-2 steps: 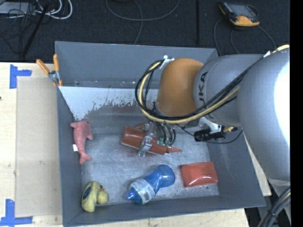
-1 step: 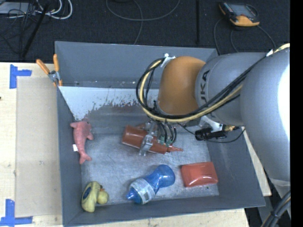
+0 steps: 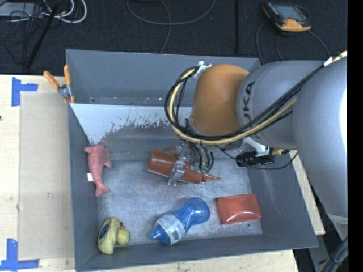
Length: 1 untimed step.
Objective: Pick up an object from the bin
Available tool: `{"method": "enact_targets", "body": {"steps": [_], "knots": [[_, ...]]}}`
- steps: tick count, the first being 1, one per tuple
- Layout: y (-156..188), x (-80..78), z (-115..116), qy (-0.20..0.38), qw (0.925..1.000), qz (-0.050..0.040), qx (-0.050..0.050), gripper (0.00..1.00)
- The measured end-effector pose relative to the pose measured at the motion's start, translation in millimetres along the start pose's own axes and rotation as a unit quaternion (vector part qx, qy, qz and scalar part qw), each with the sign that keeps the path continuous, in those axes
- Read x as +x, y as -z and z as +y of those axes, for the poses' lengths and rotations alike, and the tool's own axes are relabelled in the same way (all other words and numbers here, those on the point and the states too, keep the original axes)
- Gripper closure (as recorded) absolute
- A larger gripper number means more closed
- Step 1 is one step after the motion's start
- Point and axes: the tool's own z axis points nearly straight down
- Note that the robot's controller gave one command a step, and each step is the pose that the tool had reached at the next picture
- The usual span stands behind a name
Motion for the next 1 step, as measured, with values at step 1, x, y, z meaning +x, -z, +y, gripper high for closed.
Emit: {"method": "enact_targets", "body": {"steps": [1], "knots": [[20.7,0.3,-0.1,0.000,1.0000,0.0002,0.000,1.00]]}}
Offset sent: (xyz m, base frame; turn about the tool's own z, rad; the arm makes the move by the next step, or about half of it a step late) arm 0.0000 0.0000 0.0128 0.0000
